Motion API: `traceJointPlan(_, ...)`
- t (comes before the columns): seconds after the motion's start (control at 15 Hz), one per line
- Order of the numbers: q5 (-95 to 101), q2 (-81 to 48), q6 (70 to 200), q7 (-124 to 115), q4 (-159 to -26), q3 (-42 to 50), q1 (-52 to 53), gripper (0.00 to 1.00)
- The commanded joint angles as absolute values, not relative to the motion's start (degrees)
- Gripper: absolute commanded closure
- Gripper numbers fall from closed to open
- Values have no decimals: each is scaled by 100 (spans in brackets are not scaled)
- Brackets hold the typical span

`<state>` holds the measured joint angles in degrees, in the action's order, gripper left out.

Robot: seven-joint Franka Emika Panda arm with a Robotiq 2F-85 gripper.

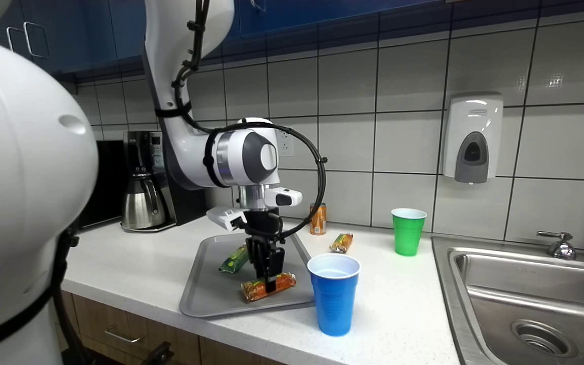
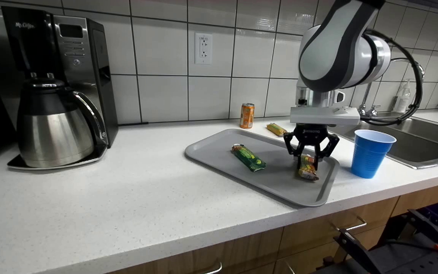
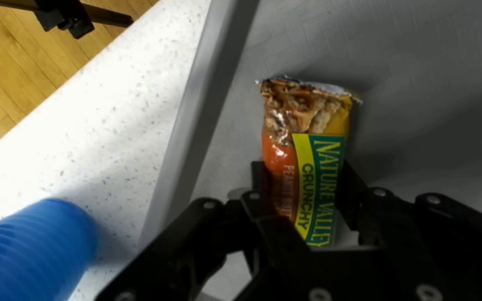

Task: Remove the packets from the grey tray.

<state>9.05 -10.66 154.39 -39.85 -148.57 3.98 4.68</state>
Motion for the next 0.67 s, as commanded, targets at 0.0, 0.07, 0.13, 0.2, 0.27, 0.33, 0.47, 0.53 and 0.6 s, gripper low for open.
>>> traceJointPlan(0.0, 948, -852, 15432, -4069, -14866, 467, 552, 83)
traceJointPlan(0.07, 947, -822, 15427, -4069, -14856, 465, 548, 83)
traceJointPlan(0.13, 962, -796, 15427, -4078, -14847, 468, 546, 83)
traceJointPlan(0.2, 971, -766, 15427, -4080, -14837, 468, 539, 83)
traceJointPlan(0.27, 977, -738, 15421, -4075, -14826, 467, 528, 83)
traceJointPlan(0.33, 984, -710, 15418, -4068, -14814, 466, 516, 83)
traceJointPlan(0.47, 1019, -674, 15404, -4054, -14770, 474, 491, 83)
traceJointPlan(0.53, 1015, -666, 15406, -4032, -14740, 478, 473, 83)
traceJointPlan(0.6, 1015, -665, 15411, -4011, -14703, 490, 453, 83)
